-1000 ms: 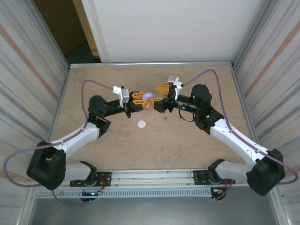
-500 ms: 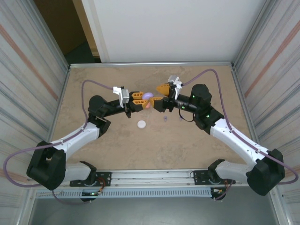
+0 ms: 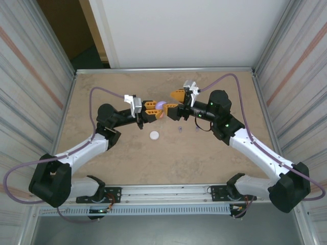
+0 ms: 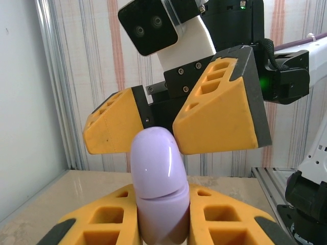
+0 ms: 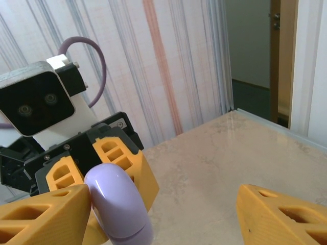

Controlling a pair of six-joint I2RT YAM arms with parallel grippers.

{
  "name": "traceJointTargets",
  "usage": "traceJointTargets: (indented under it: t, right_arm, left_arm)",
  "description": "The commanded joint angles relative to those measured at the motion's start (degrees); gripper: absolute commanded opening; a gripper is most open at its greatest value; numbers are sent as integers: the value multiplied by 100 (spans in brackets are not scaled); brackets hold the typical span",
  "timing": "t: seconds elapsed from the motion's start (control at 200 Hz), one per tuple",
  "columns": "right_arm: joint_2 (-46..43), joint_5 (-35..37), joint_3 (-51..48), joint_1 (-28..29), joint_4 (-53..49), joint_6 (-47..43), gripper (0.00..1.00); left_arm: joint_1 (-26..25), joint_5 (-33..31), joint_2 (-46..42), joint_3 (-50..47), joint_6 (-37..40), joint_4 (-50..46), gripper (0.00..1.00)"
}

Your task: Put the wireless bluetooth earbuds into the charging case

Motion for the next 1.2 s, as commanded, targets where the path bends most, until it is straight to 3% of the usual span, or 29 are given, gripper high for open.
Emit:
traceJointTargets:
  t: [0.0,0.777,1.198]
  right_arm:
    - [76,112,236,-94,-21,-133,73]
    - [36,-93,477,-274,-161,-80,74]
    - [-801,1447,325,-373,-1717,199,86]
  left_arm:
    - [-77,206,-225,81,181,80,0]
    - [-106,-86,-305,12,424,-154,0]
    - [-74,-485,-677,-287,725,-270,0]
